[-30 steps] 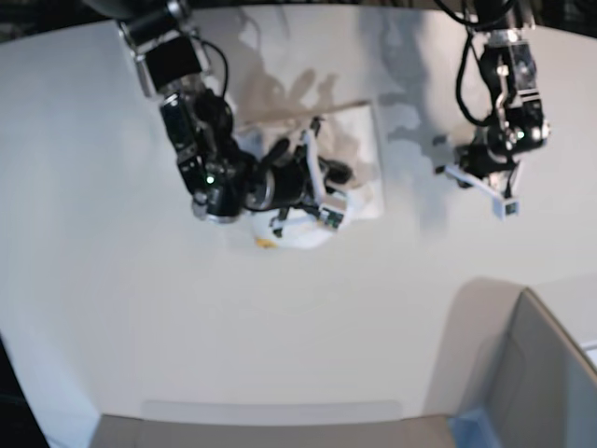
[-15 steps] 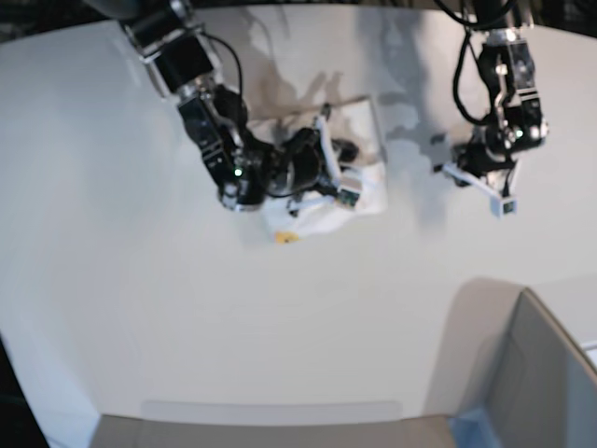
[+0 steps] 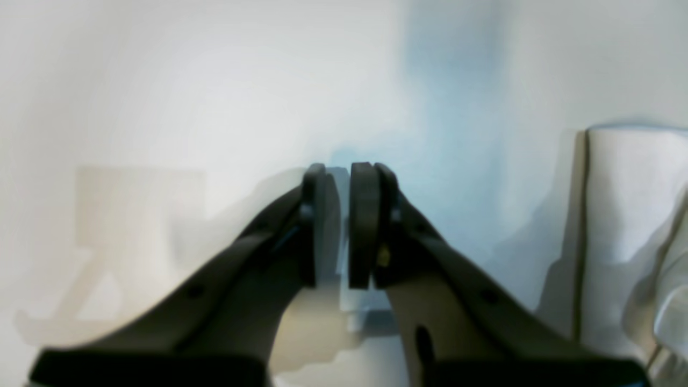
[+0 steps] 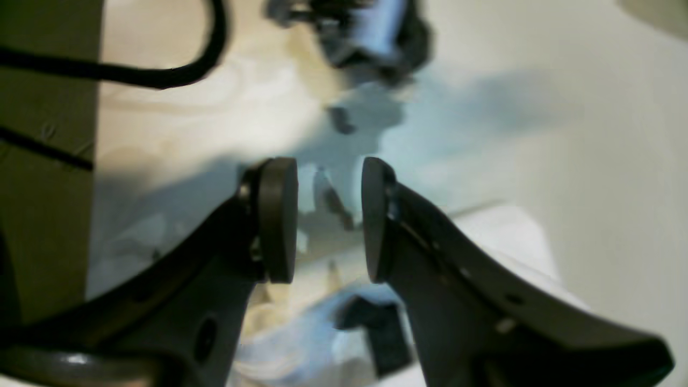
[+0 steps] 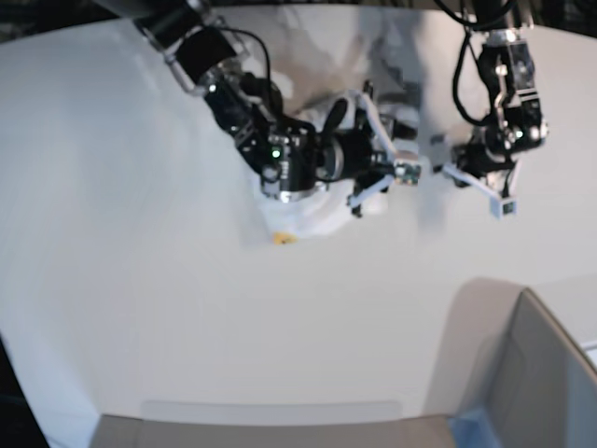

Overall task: Layout the t-shirt on the table in an organized manner, then fold the t-shirt properly
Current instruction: 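Lay the folded end onto the bundle with the right gripper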

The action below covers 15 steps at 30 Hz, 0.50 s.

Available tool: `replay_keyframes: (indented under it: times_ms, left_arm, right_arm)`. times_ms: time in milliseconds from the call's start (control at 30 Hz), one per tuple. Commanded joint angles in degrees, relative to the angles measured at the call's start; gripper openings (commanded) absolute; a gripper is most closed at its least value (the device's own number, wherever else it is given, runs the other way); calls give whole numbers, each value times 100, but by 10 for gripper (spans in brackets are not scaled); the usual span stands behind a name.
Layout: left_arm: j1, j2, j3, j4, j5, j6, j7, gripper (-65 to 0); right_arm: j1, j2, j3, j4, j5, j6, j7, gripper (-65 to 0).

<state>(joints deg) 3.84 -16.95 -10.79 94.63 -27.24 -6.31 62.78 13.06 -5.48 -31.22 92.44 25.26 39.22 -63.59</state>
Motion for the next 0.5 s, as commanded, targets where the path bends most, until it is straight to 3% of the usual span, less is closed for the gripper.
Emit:
replay_keyframes:
  times_ms: [0, 67, 267, 467]
  left_arm:
    - [-72, -59, -42, 80, -23, -16, -94, -570]
    - [-63, -59, -51, 89, -23, -16, -94, -570]
    - [-80, -59, -51, 449, -23, -16, -94, -571]
    - [-72, 47, 151, 1451, -40, -16, -94, -600]
  right_arm:
    - [131, -81, 15, 211, 72, 78, 139, -441]
    - [123, -90, 278, 465, 90, 78, 139, -441]
    - [70, -63, 1922, 1072, 81, 78, 104, -452]
    - [-194, 385, 2916, 1072, 63, 78, -441, -599]
